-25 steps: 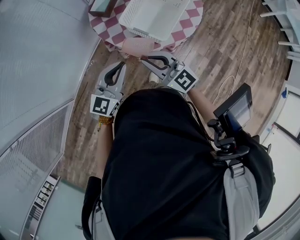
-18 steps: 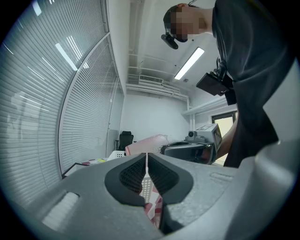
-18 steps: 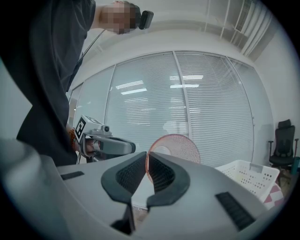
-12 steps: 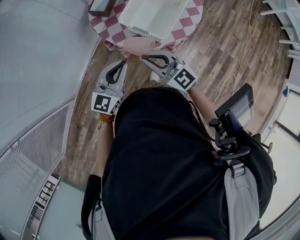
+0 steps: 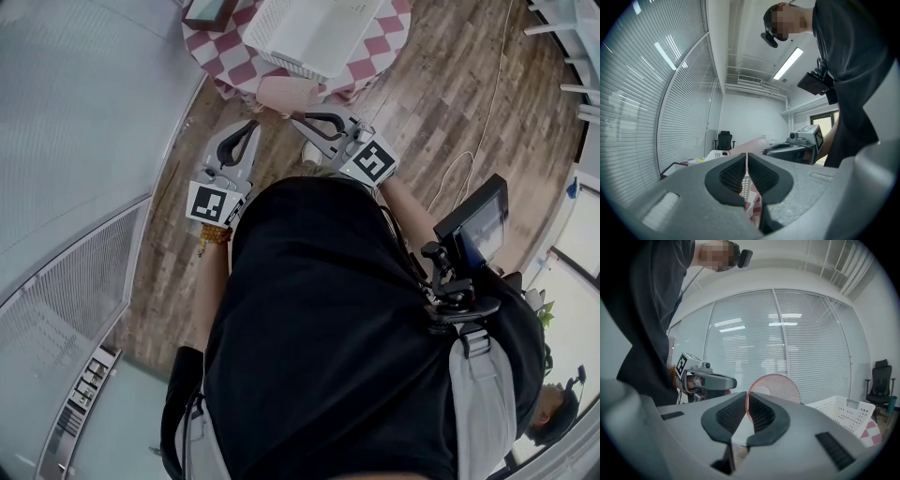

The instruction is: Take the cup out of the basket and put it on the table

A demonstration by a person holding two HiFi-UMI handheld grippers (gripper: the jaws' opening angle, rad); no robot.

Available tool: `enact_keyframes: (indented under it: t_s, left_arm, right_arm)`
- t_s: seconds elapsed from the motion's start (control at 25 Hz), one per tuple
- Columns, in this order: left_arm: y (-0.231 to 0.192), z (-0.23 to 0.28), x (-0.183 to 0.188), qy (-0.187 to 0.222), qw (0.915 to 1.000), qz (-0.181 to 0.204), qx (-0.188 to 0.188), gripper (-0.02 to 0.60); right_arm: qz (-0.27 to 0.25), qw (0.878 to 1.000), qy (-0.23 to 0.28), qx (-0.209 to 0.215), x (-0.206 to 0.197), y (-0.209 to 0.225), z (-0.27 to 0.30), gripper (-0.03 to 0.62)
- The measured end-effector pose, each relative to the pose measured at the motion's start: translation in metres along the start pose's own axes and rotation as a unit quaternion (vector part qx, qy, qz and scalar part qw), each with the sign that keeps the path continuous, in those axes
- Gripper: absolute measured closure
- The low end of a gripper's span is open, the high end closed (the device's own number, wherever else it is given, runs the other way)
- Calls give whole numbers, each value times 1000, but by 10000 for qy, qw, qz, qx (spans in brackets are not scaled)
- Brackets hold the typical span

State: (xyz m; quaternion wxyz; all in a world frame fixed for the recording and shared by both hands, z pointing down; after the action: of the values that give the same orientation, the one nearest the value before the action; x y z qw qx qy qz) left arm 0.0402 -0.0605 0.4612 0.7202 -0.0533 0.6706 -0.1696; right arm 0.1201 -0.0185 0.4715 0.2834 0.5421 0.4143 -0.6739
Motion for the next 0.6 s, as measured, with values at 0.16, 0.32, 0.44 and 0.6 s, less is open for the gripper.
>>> enact_keyframes:
  t_s: [0.16, 0.32, 0.44, 0.6]
  left_arm:
    - [-1, 3, -1, -14, 10000, -25, -43, 575]
    - [-1, 6, -2, -25, 9999, -48, -95, 575]
    - [-1, 9, -3, -38, 9999, -75, -128, 575]
    - [0, 10, -6, -69, 9998, -93, -159, 575]
  right_arm:
    - [-8, 10000, -11, 1, 0, 0, 1, 571]
    - [-119, 9999, -61, 22, 0, 1, 0, 571]
    - [-66, 9999, -79, -13, 0, 2, 0, 571]
    - [-188, 9998, -64, -2, 0, 3, 0, 571]
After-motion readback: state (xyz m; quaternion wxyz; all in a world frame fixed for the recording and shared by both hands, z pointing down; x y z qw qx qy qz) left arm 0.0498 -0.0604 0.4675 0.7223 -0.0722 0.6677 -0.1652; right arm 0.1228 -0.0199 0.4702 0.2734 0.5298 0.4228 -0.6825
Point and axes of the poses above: the fingertips, and each gripper's own axes: z forward along the fingers, y to its right, x out of its top, the point moved 2 cm from there along -z, backward along the fingers, and after that the axes turned 15 degrees about -z, right-handed, at the moved point
